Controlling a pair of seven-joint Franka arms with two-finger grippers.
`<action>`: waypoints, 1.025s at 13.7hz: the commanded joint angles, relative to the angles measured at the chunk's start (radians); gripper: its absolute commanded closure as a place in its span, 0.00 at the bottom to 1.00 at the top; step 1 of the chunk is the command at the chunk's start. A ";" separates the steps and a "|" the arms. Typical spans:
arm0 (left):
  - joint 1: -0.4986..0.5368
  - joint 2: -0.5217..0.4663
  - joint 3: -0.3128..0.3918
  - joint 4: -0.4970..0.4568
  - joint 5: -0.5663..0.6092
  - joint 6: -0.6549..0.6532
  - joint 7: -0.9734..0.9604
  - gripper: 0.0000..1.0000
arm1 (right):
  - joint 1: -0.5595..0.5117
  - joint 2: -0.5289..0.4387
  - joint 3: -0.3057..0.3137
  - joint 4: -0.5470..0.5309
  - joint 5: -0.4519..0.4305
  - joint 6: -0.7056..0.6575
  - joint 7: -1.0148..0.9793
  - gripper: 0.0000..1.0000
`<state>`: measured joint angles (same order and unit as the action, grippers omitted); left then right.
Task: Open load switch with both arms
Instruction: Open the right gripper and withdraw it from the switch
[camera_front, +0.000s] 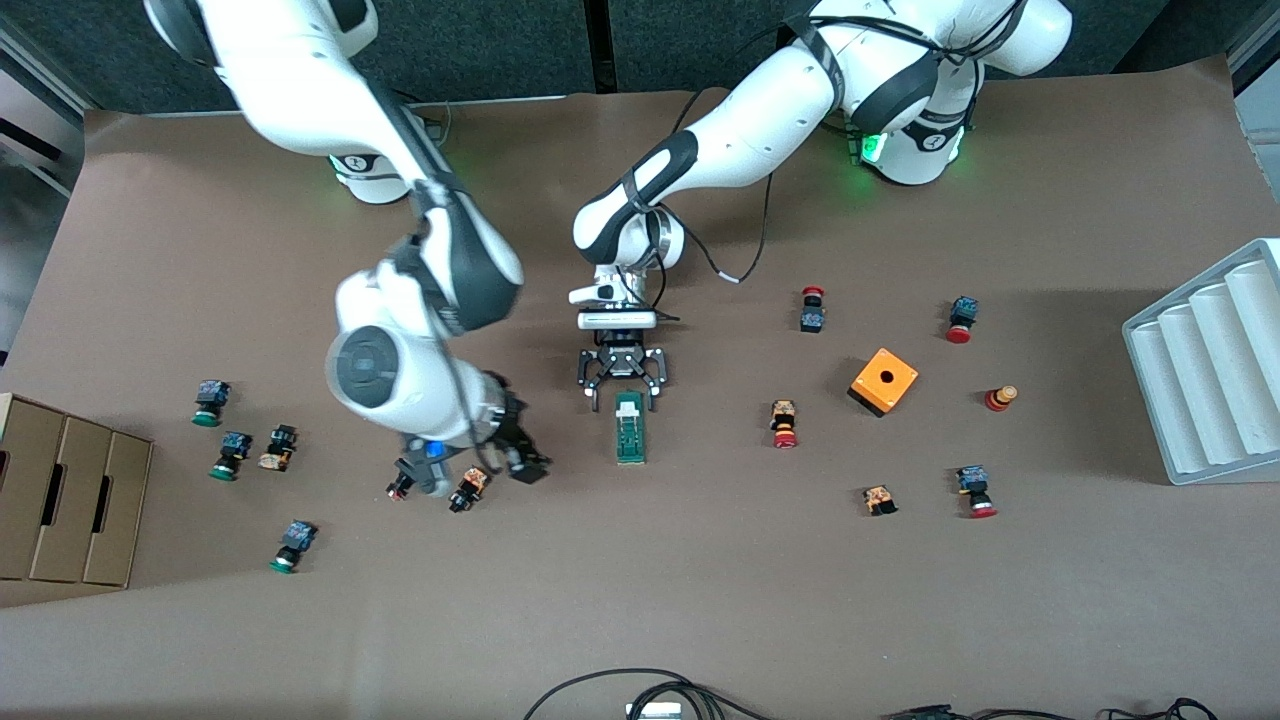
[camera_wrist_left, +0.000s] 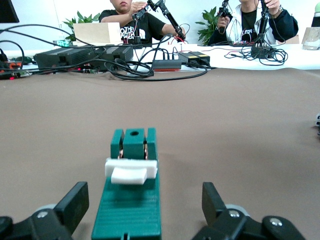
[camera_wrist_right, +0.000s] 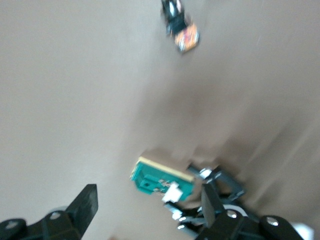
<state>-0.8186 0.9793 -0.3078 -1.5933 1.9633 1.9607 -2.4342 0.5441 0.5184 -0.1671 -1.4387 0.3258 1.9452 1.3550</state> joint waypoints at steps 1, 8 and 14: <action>-0.005 -0.059 -0.016 -0.010 -0.088 -0.002 0.111 0.00 | -0.103 -0.133 0.038 -0.061 -0.034 -0.098 -0.234 0.02; -0.001 -0.140 -0.036 -0.020 -0.183 0.003 0.217 0.00 | -0.314 -0.403 0.034 -0.175 -0.138 -0.326 -0.875 0.01; 0.013 -0.286 -0.062 -0.020 -0.404 0.047 0.420 0.00 | -0.464 -0.486 -0.032 -0.189 -0.200 -0.365 -1.375 0.01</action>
<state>-0.8174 0.7570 -0.3578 -1.5892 1.6265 1.9897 -2.0817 0.0850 0.0740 -0.1806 -1.5863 0.1443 1.5800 0.0603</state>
